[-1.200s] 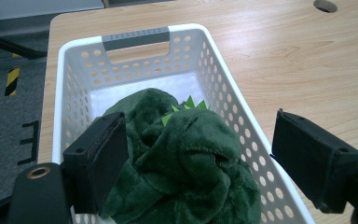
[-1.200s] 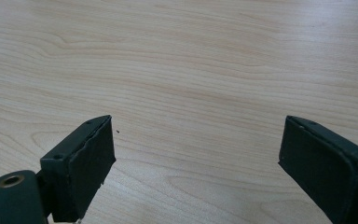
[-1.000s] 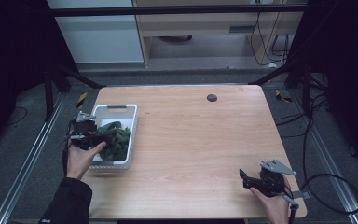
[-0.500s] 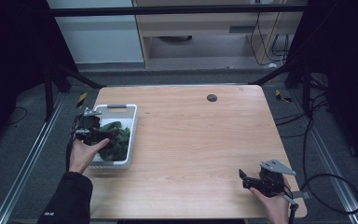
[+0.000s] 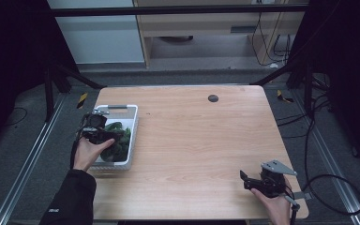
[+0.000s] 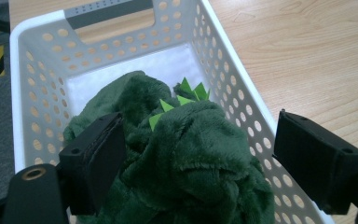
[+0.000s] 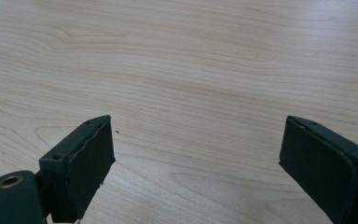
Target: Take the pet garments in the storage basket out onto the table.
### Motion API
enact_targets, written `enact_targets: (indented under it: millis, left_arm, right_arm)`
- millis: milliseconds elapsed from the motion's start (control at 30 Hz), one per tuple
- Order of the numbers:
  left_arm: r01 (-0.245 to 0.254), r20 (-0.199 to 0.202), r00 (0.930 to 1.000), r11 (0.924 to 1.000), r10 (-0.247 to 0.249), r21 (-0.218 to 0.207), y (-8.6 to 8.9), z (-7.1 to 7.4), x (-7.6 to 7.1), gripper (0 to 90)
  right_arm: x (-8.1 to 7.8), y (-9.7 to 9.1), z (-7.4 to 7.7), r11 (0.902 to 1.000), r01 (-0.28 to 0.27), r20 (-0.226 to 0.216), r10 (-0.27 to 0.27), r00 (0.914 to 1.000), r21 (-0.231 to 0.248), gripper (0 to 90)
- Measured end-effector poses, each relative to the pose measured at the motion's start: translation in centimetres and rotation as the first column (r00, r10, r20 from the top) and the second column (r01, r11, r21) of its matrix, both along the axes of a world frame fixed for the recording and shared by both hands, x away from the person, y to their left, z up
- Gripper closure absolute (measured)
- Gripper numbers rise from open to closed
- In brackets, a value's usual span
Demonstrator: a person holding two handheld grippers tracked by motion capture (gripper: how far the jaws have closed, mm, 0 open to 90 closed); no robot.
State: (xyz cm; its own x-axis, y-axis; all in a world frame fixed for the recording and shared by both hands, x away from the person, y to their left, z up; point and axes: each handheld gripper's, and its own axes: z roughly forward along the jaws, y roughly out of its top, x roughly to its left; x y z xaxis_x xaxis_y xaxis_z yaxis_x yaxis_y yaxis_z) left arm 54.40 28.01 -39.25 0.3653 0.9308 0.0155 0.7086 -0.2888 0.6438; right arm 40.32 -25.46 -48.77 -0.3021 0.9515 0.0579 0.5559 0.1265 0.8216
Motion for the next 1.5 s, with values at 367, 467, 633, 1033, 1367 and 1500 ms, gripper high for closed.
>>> enact_targets:
  millis: [367, 467, 633, 1033, 1367, 1500]
  left_arm:
    - [-0.003, -0.049, 0.9988, 0.9997, 0.004, 0.024, -0.2, -0.8, 0.8, 15.7]
    - [-0.007, -0.067, 0.9977, 0.9995, 0.009, 0.030, -0.1, -1.1, 1.1, 15.7]
    - [-0.008, -0.089, 0.9959, 0.9994, 0.011, 0.034, 0.0, -1.6, 1.4, 15.8]
    - [-0.004, -0.134, 0.9910, 0.9995, 0.009, 0.032, -0.2, -2.8, 1.9, 23.5]
    - [-0.029, -0.184, 0.9822, 0.9987, 0.036, 0.042, -0.1, -3.5, 2.1, 54.9]
    - [-0.043, -0.199, 0.9789, 0.9986, 0.048, 0.032, 0.0, -3.5, 2.1, 64.5]
  right_arm:
    - [0.1, 0.0, -0.1, 1.0000, -0.010, -0.012, 0.010, 0.9999, 0.000, 9.4]
    - [0.1, 0.0, -0.1, 0.9999, -0.012, -0.015, 0.012, 0.9998, 0.001, 9.4]
    - [0.1, 0.0, -0.1, 0.9999, -0.013, -0.019, 0.013, 0.9997, 0.005, 9.2]
    - [0.2, 0.0, -0.3, 0.9997, -0.024, -0.027, 0.024, 0.9993, 0.000, 8.6]
    - [0.2, 0.1, -0.4, 0.9994, -0.032, -0.036, 0.032, 0.9988, -0.008, 8.3]
    - [0.2, 0.1, -0.3, 0.9993, -0.036, -0.035, 0.035, 0.9988, -0.008, 8.3]
